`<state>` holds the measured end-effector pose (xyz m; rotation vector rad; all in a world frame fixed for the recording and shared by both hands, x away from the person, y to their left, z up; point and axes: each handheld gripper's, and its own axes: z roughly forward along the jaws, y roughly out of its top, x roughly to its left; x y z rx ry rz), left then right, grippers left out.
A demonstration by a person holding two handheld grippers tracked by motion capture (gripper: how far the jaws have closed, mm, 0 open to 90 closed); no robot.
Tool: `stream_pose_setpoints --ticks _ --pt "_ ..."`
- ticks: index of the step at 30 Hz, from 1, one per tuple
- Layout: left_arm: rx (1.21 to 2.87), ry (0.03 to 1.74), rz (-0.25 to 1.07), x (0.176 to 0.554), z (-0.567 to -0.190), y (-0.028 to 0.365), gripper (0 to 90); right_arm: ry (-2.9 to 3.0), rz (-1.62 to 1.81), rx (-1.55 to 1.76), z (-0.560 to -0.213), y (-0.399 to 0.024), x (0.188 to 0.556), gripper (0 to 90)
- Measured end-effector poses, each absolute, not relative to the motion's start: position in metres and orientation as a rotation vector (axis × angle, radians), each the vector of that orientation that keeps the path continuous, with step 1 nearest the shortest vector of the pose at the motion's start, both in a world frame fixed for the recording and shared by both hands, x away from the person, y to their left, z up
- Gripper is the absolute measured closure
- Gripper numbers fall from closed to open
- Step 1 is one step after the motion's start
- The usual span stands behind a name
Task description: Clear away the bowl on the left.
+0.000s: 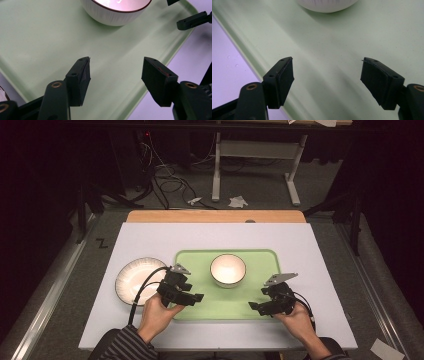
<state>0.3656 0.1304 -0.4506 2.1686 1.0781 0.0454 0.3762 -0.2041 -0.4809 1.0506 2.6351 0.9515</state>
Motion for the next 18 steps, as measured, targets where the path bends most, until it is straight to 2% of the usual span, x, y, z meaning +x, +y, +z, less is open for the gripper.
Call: stream_pose_setpoints --ticks 18 --pt "2.187 1.085 0.032 0.367 -0.464 0.122 39.9 2.638 0.95 1.05 -0.481 -0.204 0.376 27.8"
